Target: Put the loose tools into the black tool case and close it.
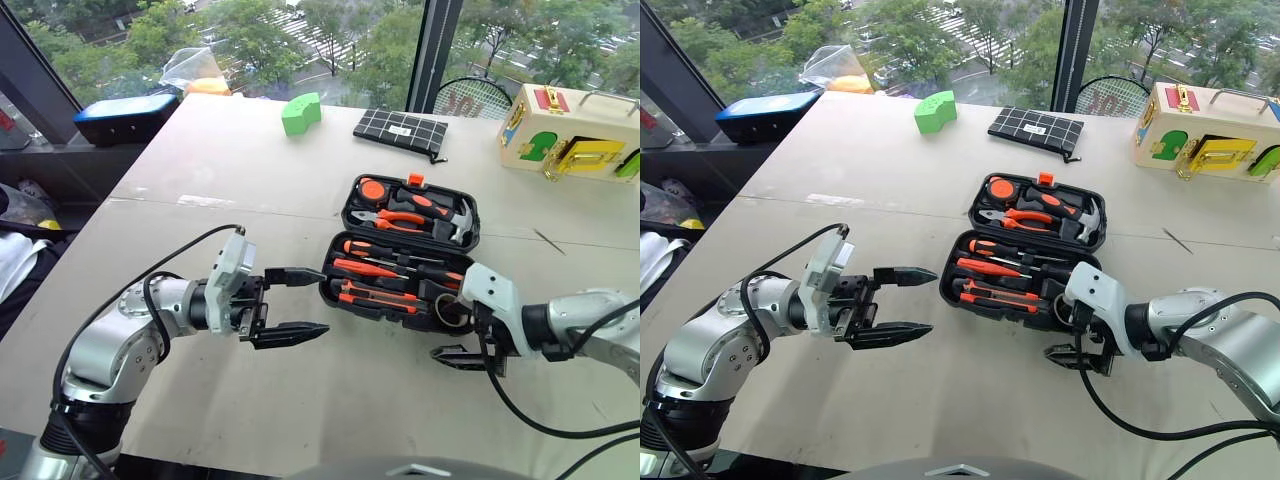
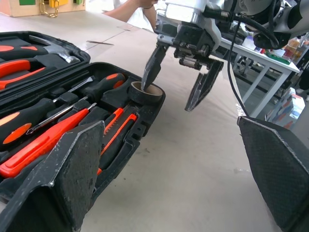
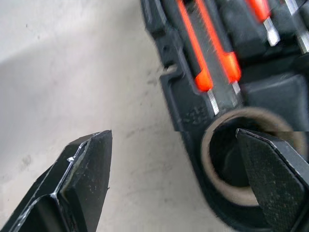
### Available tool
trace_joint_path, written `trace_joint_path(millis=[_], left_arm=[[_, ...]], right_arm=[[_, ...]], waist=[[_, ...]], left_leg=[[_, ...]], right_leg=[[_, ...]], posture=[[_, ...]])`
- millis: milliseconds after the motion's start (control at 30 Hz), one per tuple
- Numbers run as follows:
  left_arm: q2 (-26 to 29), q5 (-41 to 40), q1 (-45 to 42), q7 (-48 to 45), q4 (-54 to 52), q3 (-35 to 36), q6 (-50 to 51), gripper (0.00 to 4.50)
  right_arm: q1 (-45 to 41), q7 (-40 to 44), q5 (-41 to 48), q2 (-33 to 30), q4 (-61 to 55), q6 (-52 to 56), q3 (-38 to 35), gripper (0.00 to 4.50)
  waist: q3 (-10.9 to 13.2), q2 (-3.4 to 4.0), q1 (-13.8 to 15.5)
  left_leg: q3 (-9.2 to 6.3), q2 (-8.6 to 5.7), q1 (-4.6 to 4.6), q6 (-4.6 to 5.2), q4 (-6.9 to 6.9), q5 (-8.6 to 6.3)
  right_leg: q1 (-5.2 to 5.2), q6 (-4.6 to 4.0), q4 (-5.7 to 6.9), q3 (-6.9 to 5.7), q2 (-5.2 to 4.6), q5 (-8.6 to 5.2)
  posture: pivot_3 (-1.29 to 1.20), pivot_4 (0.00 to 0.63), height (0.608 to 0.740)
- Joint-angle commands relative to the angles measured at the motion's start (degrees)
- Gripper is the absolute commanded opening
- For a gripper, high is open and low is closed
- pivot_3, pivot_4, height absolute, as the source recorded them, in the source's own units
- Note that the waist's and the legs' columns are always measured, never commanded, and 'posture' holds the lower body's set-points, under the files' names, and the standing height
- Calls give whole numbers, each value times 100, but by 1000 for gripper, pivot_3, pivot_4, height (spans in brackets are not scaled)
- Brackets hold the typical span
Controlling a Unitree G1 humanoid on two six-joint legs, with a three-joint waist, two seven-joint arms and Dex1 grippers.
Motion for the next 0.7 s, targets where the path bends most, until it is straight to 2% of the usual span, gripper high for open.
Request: trace_joint_path(millis=[33,333,700], left_arm=[[-20,-30,-47,33,-160,40,-62,4500],[-31,-36,-84,98,-182,4,-40,4500],[-236,-365,-347,606,-19,166,408,4500]], right_arm=[[84,-101,-419,-287,78,-126,113,4144],[177,-63,-529,-488,7,-160,-167,4144],[282,-105,251,59,-104,10,-1202,4144]], waist=[[0,0,1],[-1,-2,13],[1,-3,6]], left_leg=[[0,0,0,0,0,0],[-1,0,0,0,0,0],[0,-3,-3,0,1,0]], right_leg=[[0,0,0,0,0,0],[0,0,-1,-1,-2,0],[0,2,-1,-1,-2,1]], posture=[[0,150,740],[0,150,740],[0,150,740]])
